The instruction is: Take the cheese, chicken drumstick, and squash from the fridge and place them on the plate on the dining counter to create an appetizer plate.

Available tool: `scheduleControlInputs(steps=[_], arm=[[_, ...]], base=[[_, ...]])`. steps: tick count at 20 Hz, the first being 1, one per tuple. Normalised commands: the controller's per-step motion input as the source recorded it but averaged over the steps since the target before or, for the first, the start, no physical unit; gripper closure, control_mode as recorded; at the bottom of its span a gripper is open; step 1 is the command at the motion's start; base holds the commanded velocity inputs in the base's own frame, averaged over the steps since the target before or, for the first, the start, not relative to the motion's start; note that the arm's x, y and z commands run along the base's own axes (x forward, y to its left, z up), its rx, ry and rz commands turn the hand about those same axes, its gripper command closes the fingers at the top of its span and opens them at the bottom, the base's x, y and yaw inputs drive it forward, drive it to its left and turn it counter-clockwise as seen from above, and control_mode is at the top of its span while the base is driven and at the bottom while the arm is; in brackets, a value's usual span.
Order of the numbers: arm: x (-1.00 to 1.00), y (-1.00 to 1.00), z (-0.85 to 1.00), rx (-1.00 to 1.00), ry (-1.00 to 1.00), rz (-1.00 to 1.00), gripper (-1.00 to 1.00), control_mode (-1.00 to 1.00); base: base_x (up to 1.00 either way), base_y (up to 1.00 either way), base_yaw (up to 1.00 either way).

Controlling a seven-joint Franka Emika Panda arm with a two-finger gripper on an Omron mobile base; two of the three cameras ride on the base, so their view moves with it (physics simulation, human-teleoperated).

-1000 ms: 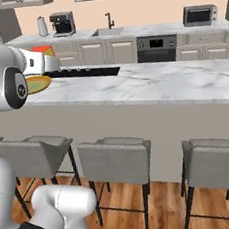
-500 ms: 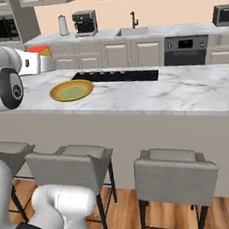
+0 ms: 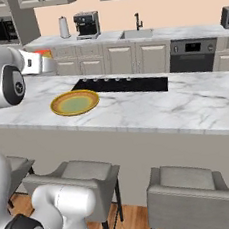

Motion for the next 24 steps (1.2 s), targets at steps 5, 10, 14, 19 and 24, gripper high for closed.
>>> scheduleControlInputs(steps=[5, 10, 14, 19, 24], arm=[[0.64, 0.03, -0.63, 0.03, 0.28, 0.00, 1.00, -1.00], [0.79, 0.15, -0.86, 0.01, 0.28, 0.00, 1.00, -1.00], [0.64, 0.26, -0.88, 0.00, 0.21, 0.00, 1.00, -1.00], [0.64, 0.22, -0.73, 0.00, 0.17, 0.00, 1.00, -1.00], [0.68, 0.24, -0.65, 0.00, 0.12, 0.00, 1.00, -1.00]], base=[[0.00, 0.00, 0.00], [0.00, 0.00, 0.00], [0.00, 0.00, 0.00], [0.00, 0.00, 0.00], [0.00, 0.00, 0.00]])
